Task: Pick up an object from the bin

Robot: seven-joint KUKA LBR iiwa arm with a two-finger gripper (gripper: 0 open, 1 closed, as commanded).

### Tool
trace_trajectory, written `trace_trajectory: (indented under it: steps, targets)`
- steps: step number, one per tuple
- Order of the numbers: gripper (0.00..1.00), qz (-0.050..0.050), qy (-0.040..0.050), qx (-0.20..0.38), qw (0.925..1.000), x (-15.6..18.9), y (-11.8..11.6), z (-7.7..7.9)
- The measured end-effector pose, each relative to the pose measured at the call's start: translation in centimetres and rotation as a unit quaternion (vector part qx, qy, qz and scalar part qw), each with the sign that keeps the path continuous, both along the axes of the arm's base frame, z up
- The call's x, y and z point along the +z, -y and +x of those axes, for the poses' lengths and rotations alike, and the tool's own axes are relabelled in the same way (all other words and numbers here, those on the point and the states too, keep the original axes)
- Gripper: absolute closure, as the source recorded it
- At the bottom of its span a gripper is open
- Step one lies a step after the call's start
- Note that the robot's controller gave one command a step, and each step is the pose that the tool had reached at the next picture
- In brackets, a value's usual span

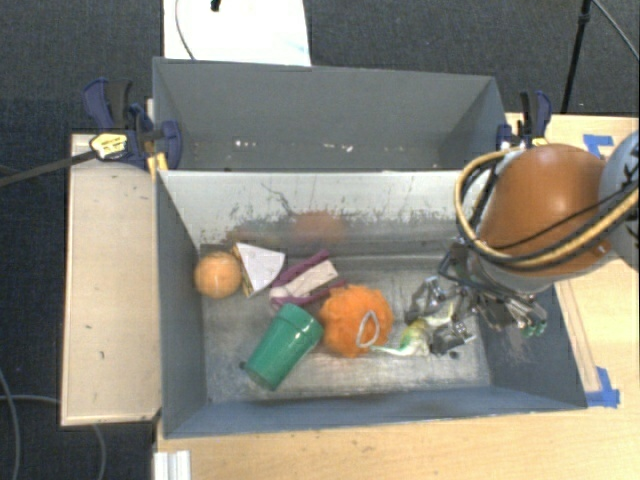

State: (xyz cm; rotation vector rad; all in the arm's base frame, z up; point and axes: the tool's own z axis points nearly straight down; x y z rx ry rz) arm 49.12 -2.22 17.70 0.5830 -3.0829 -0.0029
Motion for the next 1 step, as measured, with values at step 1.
trace_trajectory:
  steps: [1]
  targets:
    - [1.0,0.0,0.0026,-0.019,0.9998,5.76,-0.85,0.55]
